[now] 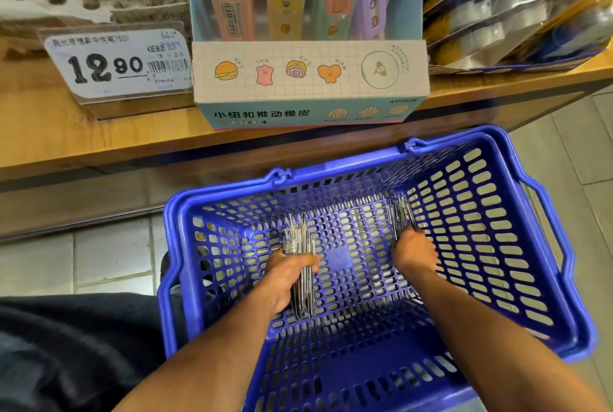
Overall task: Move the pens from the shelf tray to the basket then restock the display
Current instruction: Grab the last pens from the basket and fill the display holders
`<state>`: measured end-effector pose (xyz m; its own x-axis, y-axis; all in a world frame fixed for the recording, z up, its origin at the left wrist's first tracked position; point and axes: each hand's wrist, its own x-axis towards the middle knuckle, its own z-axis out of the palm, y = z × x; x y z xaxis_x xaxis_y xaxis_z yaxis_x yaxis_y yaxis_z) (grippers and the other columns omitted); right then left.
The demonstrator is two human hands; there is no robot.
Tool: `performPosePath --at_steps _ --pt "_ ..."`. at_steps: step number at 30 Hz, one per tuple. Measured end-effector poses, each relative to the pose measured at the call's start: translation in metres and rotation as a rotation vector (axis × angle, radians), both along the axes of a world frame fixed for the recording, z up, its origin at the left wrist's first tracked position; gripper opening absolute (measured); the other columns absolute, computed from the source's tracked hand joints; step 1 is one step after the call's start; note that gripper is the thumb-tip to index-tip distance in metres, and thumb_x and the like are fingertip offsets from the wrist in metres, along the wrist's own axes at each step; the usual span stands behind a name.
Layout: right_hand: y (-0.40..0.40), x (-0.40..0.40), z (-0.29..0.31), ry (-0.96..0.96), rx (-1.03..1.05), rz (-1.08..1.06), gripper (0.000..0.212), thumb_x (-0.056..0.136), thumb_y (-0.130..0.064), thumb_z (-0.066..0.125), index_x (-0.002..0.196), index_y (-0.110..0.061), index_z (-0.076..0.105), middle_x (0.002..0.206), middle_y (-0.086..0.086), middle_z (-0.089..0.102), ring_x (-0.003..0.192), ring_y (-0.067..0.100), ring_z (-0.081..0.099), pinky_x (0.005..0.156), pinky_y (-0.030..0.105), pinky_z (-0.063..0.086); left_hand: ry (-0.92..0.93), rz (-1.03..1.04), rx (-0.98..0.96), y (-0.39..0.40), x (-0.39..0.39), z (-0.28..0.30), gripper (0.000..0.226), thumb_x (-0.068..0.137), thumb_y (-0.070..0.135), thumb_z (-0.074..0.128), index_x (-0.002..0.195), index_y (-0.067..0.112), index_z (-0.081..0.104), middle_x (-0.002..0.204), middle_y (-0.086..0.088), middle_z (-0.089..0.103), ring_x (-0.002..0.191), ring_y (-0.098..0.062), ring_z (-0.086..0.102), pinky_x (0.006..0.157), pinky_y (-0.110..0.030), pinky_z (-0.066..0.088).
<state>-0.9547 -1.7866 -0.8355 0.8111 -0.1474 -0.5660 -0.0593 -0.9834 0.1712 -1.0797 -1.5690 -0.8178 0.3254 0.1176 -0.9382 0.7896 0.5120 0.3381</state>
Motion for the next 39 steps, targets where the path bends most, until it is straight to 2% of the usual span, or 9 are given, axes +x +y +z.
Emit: performPosePath --at_steps 5,9,11,14,22,27,30,33,39 --pt "0.005 -0.001 -0.001 0.023 0.05 -0.09 0.028 0.095 -0.021 0.058 0.114 0.0 0.054 0.087 0.009 0.061 0.069 0.019 0.055 0.059 0.027 0.046 -0.021 0.03 -0.012 -0.001 0.002 0.003 0.077 0.068 0.015 0.086 0.128 0.003 0.04 0.131 -0.009 0.054 0.135 -0.028 0.039 0.114 -0.047 0.022" --pt "0.016 0.007 0.01 0.197 0.516 -0.324 0.01 0.095 -0.009 0.058 0.095 -0.002 0.05 0.089 0.017 0.065 0.08 0.03 0.066 0.072 0.04 0.057 -0.036 0.053 -0.021 -0.001 0.003 0.011 0.084 0.071 0.012 0.084 0.138 0.002 0.034 0.075 0.007 0.054 0.089 -0.011 0.05 0.086 -0.035 0.044" --pt "0.026 0.003 0.023 0.369 0.695 -0.326 0.011 0.094 -0.007 0.061 0.095 -0.001 0.051 0.079 0.012 0.067 0.067 0.022 0.067 0.062 0.033 0.056 -0.058 0.064 -0.027 -0.001 0.002 0.015 0.094 0.072 0.014 0.085 0.146 0.002 0.027 0.091 0.001 0.072 0.097 -0.017 0.057 0.086 -0.035 0.046" --pt "0.047 -0.016 0.039 0.604 0.834 -0.143 0.014 0.091 -0.015 0.066 0.096 -0.009 0.054 0.065 0.003 0.066 0.055 0.012 0.062 0.055 0.024 0.052 -0.101 0.12 -0.055 0.0 0.005 0.022 0.119 0.06 0.028 0.09 0.151 0.003 0.018 0.145 -0.019 0.049 0.136 -0.032 0.04 0.116 -0.049 0.027" --pt "0.088 -0.054 0.045 0.744 1.076 -0.094 0.022 0.085 -0.019 0.074 0.09 -0.013 0.054 0.059 -0.002 0.063 0.05 0.011 0.059 0.053 0.023 0.05 -0.101 0.132 -0.114 0.003 0.004 0.034 0.102 0.068 0.031 0.087 0.146 -0.004 0.03 0.137 -0.034 0.05 0.127 -0.053 0.048 0.103 -0.064 0.042" --pt "0.075 -0.036 0.04 0.74 1.034 -0.101 0.017 0.085 -0.032 0.074 0.087 -0.017 0.065 0.071 -0.003 0.07 0.059 0.01 0.063 0.057 0.023 0.053 -0.034 0.101 -0.011 0.003 0.003 0.025 0.087 0.069 0.02 0.087 0.139 -0.005 0.043 0.124 -0.025 0.062 0.117 -0.039 0.059 0.103 -0.054 0.047" --pt "0.051 -0.006 0.021 0.3 0.798 -0.185 0.008 0.09 -0.019 0.069 0.088 -0.014 0.063 0.092 0.009 0.071 0.082 0.022 0.069 0.077 0.038 0.059 0.006 0.108 0.0 0.003 0.004 0.023 0.088 0.064 0.018 0.09 0.138 -0.003 0.046 0.116 -0.022 0.068 0.118 -0.037 0.06 0.104 -0.054 0.046" --pt "0.019 0.017 0.008 -0.146 0.302 -0.101 0.017 0.092 -0.012 0.061 0.108 -0.009 0.055 0.102 0.013 0.067 0.092 0.031 0.067 0.075 0.039 0.056 0.002 0.099 -0.002 0.003 0.004 0.022 0.103 0.056 0.021 0.094 0.14 0.0 0.04 0.131 -0.024 0.059 0.126 -0.039 0.055 0.107 -0.057 0.043" --pt "-0.001 0.016 -0.006 -0.01 0.06 0.012 0.034 0.094 -0.008 0.051 0.127 0.0 0.044 0.116 0.021 0.063 0.107 0.036 0.063 0.084 0.042 0.054 -0.016 0.081 -0.009 0.003 0.004 0.02 0.114 0.046 0.026 0.093 0.142 -0.002 0.041 0.134 -0.022 0.058 0.128 -0.036 0.053 0.11 -0.055 0.039"
